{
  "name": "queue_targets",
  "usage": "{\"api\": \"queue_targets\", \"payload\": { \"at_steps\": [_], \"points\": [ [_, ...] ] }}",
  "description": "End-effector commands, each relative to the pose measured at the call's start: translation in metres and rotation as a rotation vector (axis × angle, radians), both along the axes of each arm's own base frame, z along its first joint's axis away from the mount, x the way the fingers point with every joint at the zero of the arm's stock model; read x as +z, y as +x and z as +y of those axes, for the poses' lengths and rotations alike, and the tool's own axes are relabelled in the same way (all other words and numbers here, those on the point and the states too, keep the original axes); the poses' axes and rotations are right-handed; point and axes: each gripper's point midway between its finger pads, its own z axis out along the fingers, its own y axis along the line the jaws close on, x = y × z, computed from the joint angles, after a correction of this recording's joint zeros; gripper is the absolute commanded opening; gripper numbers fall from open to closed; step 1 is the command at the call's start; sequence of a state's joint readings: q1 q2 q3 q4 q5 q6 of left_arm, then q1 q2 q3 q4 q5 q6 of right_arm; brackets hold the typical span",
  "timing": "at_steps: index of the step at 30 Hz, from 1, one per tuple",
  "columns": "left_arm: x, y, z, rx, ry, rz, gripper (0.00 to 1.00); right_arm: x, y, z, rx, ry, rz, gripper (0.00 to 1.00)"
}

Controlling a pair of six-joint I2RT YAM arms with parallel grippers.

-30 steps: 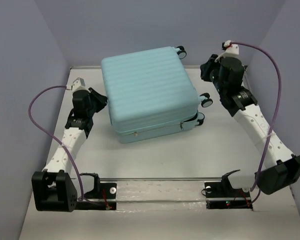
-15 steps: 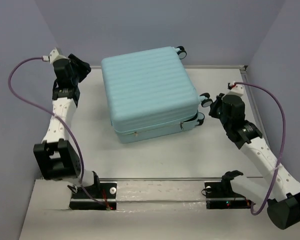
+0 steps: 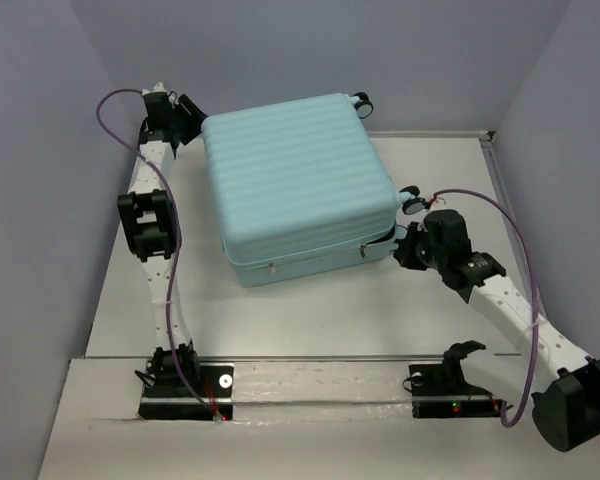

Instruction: Pack the luggage

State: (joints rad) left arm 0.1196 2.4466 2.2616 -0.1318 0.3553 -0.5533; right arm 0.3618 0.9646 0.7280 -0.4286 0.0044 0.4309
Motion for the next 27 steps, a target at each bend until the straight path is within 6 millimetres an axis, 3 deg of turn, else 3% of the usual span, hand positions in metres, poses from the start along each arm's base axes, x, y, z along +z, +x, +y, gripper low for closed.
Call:
{"api": "queue_targets", "payload": {
  "at_steps": [1, 8, 10, 12, 13, 15, 16, 17, 19, 20, 21, 22, 23, 24, 25, 26, 27],
  "points": [
    [0.084, 0.015, -0.041, -0.206, -0.088, -0.282, 0.67, -0.007, 0.006, 0.026, 0.074, 0.082, 0.028, 0.07],
    [0.047, 0.015, -0.108, -0.442, -0.057, -0.338, 0.67, -0.026, 0.048, 0.036, 0.037, 0.085, 0.002, 0.07],
    [0.033, 0.004, -0.132, -0.522, -0.041, -0.33, 0.63, -0.015, 0.065, 0.04, 0.035, 0.085, -0.054, 0.07],
    [0.038, -0.01, -0.138, -0.585, -0.029, -0.348, 0.58, -0.003, 0.088, 0.046, 0.032, 0.083, -0.103, 0.07],
    [0.019, -0.018, -0.139, -0.593, -0.039, -0.326, 0.56, 0.002, 0.096, 0.047, 0.034, 0.075, -0.12, 0.07],
    [0.016, -0.037, -0.135, -0.546, -0.038, -0.319, 0.5, 0.016, 0.121, 0.05, 0.031, 0.074, -0.179, 0.07],
    [0.039, -0.041, -0.126, -0.466, -0.022, -0.341, 0.49, 0.023, 0.134, 0.045, 0.015, 0.079, -0.214, 0.07],
    [0.017, -0.046, -0.126, -0.464, -0.03, -0.304, 0.48, 0.023, 0.142, 0.039, 0.0, 0.073, -0.213, 0.07],
    [0.021, -0.068, -0.117, -0.385, -0.03, -0.3, 0.48, 0.017, 0.16, 0.041, 0.021, 0.107, -0.202, 0.07],
    [0.046, -0.077, -0.11, -0.337, -0.012, -0.336, 0.47, 0.03, 0.176, 0.038, 0.016, 0.129, -0.237, 0.07],
    [0.045, -0.085, -0.106, -0.31, -0.005, -0.328, 0.45, 0.031, 0.182, 0.04, 0.033, 0.148, -0.237, 0.07],
    [0.023, -0.102, -0.102, -0.281, -0.005, -0.271, 0.45, 0.032, 0.188, 0.041, 0.046, 0.162, -0.238, 0.07],
    [0.021, -0.11, -0.097, -0.245, 0.006, -0.26, 0.45, 0.034, 0.201, 0.05, 0.072, 0.179, -0.24, 0.07],
    [0.04, -0.119, -0.084, -0.158, 0.025, -0.283, 0.45, 0.037, 0.21, 0.052, 0.09, 0.192, -0.243, 0.07],
    [0.017, -0.137, -0.08, -0.117, 0.0, -0.219, 0.44, 0.027, 0.216, 0.063, 0.14, 0.211, -0.216, 0.07],
    [0.015, -0.145, -0.075, -0.083, -0.006, -0.206, 0.44, 0.027, 0.221, 0.069, 0.164, 0.226, -0.203, 0.07],
    [0.025, -0.155, -0.068, -0.031, -0.01, -0.216, 0.44, 0.05, 0.233, 0.076, 0.187, 0.246, -0.236, 0.07]
  ]
}}
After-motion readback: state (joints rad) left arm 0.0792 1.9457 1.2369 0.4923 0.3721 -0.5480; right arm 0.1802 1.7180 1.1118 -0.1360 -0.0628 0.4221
